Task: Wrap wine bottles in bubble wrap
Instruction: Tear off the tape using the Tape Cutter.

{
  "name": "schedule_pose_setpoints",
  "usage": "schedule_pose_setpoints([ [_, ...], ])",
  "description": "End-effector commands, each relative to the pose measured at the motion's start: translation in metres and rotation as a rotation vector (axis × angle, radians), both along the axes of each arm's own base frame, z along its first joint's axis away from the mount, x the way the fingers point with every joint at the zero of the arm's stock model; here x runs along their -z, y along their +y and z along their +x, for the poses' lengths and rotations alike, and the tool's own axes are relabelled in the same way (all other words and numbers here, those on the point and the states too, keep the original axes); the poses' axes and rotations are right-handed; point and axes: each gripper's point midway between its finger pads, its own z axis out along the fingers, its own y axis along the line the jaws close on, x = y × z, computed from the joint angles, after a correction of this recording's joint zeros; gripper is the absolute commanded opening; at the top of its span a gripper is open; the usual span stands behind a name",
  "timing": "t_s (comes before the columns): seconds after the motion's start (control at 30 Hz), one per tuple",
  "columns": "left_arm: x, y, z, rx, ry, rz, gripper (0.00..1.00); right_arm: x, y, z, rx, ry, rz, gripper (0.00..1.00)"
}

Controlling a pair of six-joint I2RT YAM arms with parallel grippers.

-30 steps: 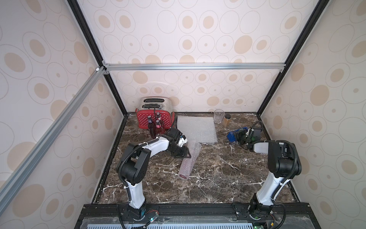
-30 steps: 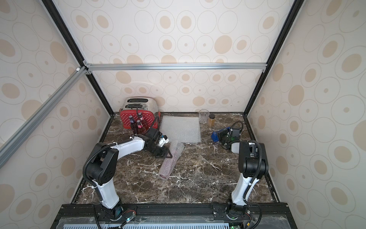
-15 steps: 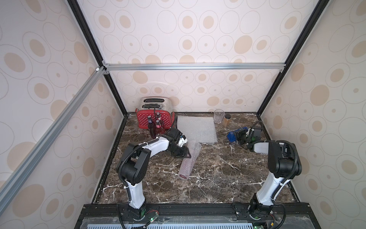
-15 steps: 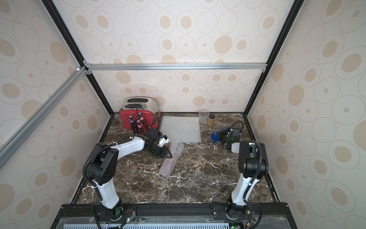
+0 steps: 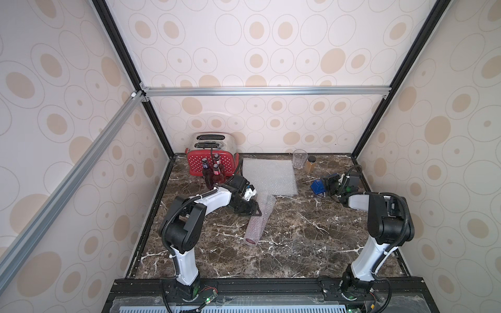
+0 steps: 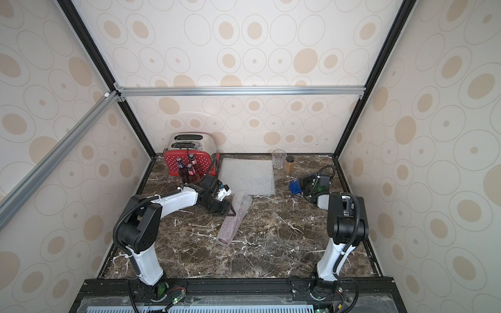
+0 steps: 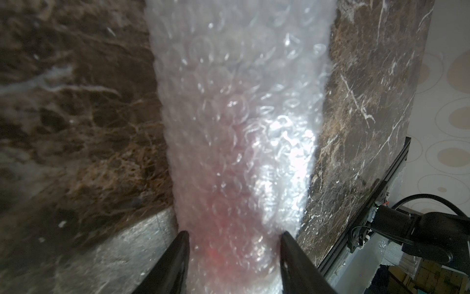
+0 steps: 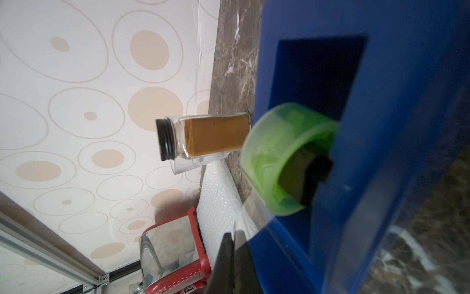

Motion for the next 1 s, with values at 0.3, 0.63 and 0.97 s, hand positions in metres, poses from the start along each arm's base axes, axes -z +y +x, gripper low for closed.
schedule_pose_setpoints([
  [0.3,0.023,0.022,-0.015,-0.021,0.053,0.128,0.55,-0.053,-0.001,0.015,0.006,-0.121,0.092,0.00],
  [0.63,0.024,0.020,-0.015,-0.017,0.055,0.125,0.55,-0.066,-0.006,0.021,0.030,-0.149,0.131,0.00],
  [0.97,0.023,0.020,-0.016,-0.014,0.055,0.126,0.55,-0.085,-0.008,0.026,0.032,-0.180,0.139,0.00],
])
